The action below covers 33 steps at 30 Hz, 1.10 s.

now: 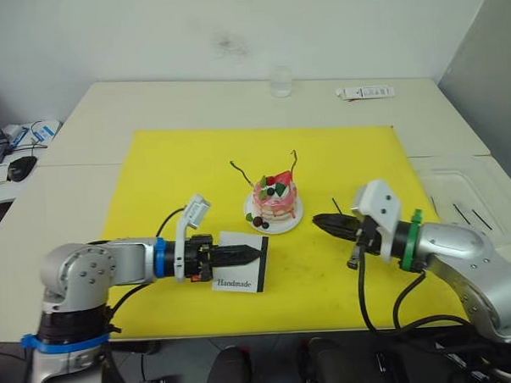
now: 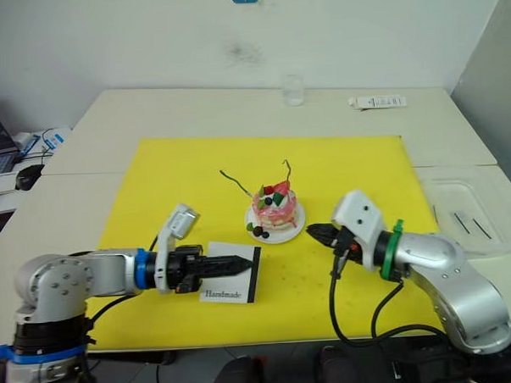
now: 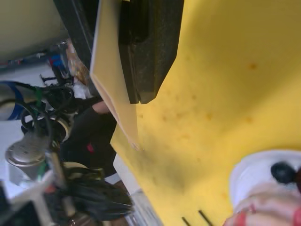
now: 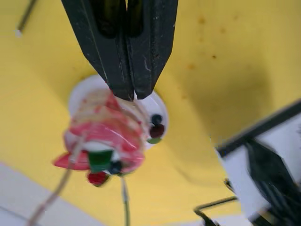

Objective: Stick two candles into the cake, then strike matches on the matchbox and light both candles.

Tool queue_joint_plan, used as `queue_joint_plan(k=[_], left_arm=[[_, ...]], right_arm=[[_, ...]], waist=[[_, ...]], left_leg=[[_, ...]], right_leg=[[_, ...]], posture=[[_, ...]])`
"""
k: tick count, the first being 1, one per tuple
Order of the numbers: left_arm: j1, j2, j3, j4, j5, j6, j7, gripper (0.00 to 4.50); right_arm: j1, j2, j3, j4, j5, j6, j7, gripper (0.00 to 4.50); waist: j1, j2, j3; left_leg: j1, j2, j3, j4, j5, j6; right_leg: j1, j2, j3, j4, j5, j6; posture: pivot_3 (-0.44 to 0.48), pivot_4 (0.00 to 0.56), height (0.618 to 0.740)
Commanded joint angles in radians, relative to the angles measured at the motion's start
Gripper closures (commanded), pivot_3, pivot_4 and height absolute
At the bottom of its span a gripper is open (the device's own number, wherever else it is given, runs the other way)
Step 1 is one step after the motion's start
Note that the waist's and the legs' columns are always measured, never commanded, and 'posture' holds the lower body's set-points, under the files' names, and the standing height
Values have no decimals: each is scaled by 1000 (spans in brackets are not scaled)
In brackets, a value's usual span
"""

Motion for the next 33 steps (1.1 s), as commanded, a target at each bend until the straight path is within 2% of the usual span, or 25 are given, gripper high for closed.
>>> queue_joint_plan(k=[1,7,11,17,32,33], left_arm=[[27,60,-47,-46,33,-109,-96,4500],[45,87,-101,-31,106,-225,-117,4500],[46,82,-120,-40,114,-246,-114,4500],[45,81,-132,-49,112,-260,-110,4500],[50,75,-133,-57,107,-263,-97,4500],[51,75,-134,-58,107,-263,-96,4500]], right_arm=[[40,28,-42,-10,-38,-86,-93,3560],[70,122,46,141,-197,-235,-287,1538],[27,199,74,292,-272,-286,-395,1538],[-16,307,55,462,-271,-362,-465,1538],[-58,372,58,605,-284,-383,-519,1538],[-57,374,58,605,-284,-370,-521,1697]], waist=[[-1,1,0],[-2,1,1],[-2,1,1],[-3,1,1],[-3,1,1],[-3,1,1]], left_leg=[[0,0,0,0,0,0],[0,0,1,0,0,0],[0,0,1,0,0,0],[-1,1,1,-1,0,0],[0,1,1,-1,0,0],[0,1,1,-1,0,0]], right_leg=[[0,0,0,0,0,0],[0,0,1,0,0,0],[0,0,1,0,0,0],[-1,2,1,0,0,-1],[-1,2,1,1,0,-1],[-1,2,1,1,0,-1]], posture=[[0,150,740],[0,150,740],[0,150,740],[0,150,740],[0,150,740],[0,150,740]])
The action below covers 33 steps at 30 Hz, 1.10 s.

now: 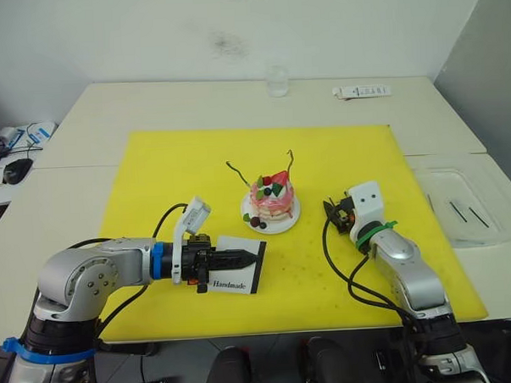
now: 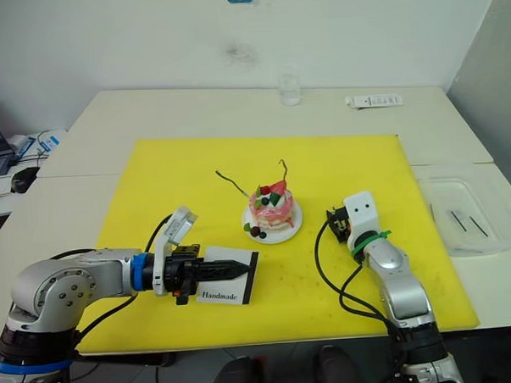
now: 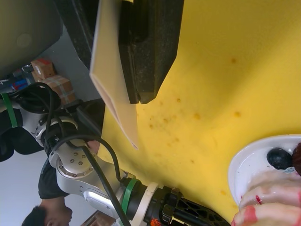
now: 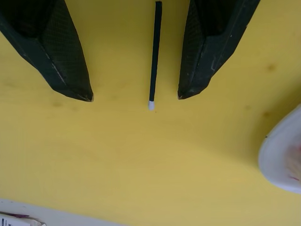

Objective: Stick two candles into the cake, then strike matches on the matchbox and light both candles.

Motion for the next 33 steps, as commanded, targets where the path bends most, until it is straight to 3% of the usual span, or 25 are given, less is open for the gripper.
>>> queue_joint_plan(k=[1,9,16,19,27,33], left_arm=[[-2,-1,2,-28,-11,-15,1,4500],[2,-4,-2,-23,-7,-18,10,4500],[6,-5,3,-21,-7,-16,21,4500],[4,-18,16,-15,-19,-9,39,4500],[-46,-109,22,14,-43,2,115,4500],[-105,-214,-8,30,-29,6,200,4500]], right_arm=[[-4,9,-8,3,0,29,-12,1903],[-16,48,-24,-30,5,140,-61,4471],[10,62,-20,-118,65,148,-12,4471],[43,14,14,-215,91,144,70,4471],[68,-260,18,-562,252,216,359,4471],[6,-440,14,-684,357,297,481,4471]], waist=[[0,0,0],[0,0,0],[0,0,0],[0,0,0],[1,0,0],[1,0,0]], left_leg=[[0,0,0,0,0,0],[1,0,0,1,0,0],[1,0,0,0,0,0],[0,0,0,0,0,0],[0,0,-1,0,0,0],[0,-1,-1,2,0,0]], right_leg=[[0,0,0,0,0,0],[1,0,0,0,0,0],[1,0,0,0,0,0],[1,0,0,0,0,0],[1,0,-1,0,0,0],[2,2,-1,0,0,1]], posture=[[0,150,740],[0,150,740],[0,150,740],[0,150,740],[0,150,740],[0,150,740]])
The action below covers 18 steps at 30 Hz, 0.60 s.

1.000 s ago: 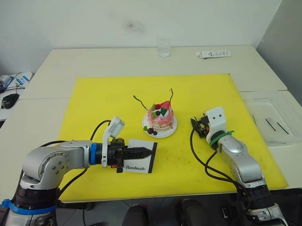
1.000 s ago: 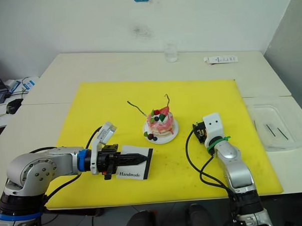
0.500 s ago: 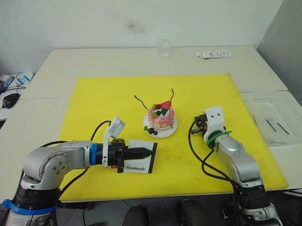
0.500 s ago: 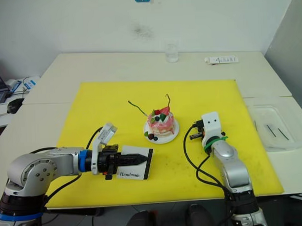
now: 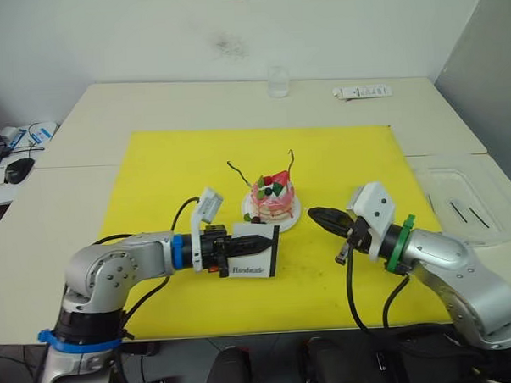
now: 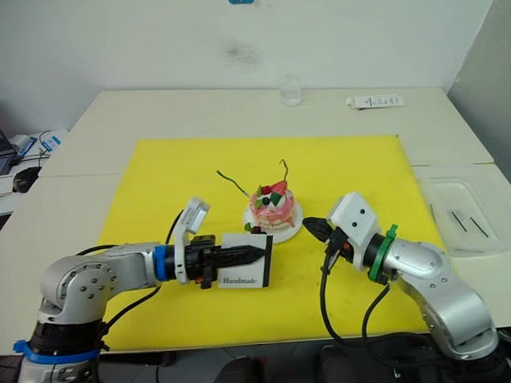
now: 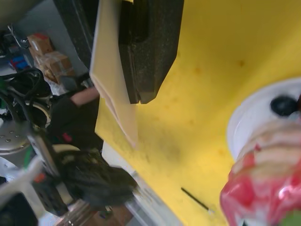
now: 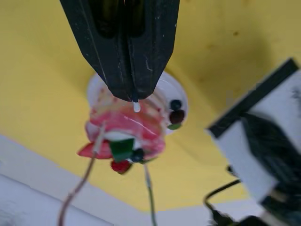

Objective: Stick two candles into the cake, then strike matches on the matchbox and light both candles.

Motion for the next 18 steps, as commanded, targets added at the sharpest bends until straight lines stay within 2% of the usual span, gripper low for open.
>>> queue_joint_plan(k=[1,7,18], left_arm=[[-31,-25,-3,-8,-8,3,36,4500],[-32,-28,-10,-15,-14,8,39,4500],[-25,-27,-8,-34,-25,19,35,4500]], right_arm=[[-40,-66,0,-69,35,13,53,4471],[-100,-110,68,-59,-5,-5,58,4471],[-142,-97,176,9,-105,-68,39,4471]], waist=[[-1,0,0],[-1,0,0],[-1,0,0]], left_leg=[[0,0,0,0,0,0],[0,0,0,0,0,0],[0,-1,0,0,0,0]], right_leg=[[0,0,0,0,0,0],[-1,1,0,0,0,0],[0,1,0,0,0,0]], posture=[[0,150,740],[0,150,740],[0,150,740]])
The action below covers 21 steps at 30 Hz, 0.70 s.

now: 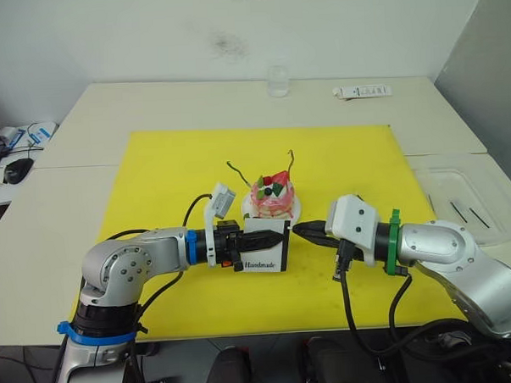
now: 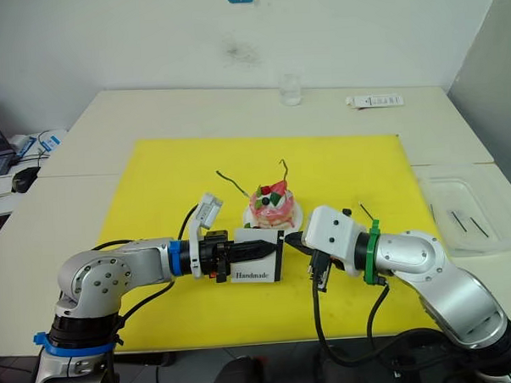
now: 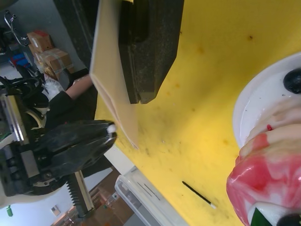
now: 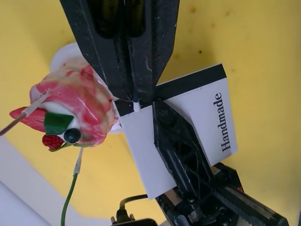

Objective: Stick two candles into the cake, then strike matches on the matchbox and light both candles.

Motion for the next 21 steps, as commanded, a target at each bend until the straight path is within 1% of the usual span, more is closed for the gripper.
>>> queue_joint_plan(k=[1,14,19,21], left_arm=[[-4,2,0,-36,-25,1,-6,4500],[-11,12,-19,-42,-12,-17,-32,4500],[-18,20,-45,-47,8,-45,-51,4500],[-27,42,-56,-23,52,-79,-71,4500]], right_arm=[[-16,5,2,0,-34,-41,-9,4471],[-9,10,48,45,-92,-114,27,4471],[6,-20,106,48,-126,-166,94,4471],[21,-55,77,12,-85,-171,149,4471]], waist=[[0,0,0],[0,0,0],[0,0,0],[0,0,0]], left_leg=[[0,0,0,0,0,0],[0,1,0,0,0,0],[0,1,0,0,0,0],[0,1,0,0,0,0]], right_leg=[[0,0,0,0,0,0],[0,0,0,0,0,0],[0,0,0,0,0,0],[0,0,0,0,0,0]], posture=[[0,150,740],[0,150,740],[0,150,740],[0,150,740]])
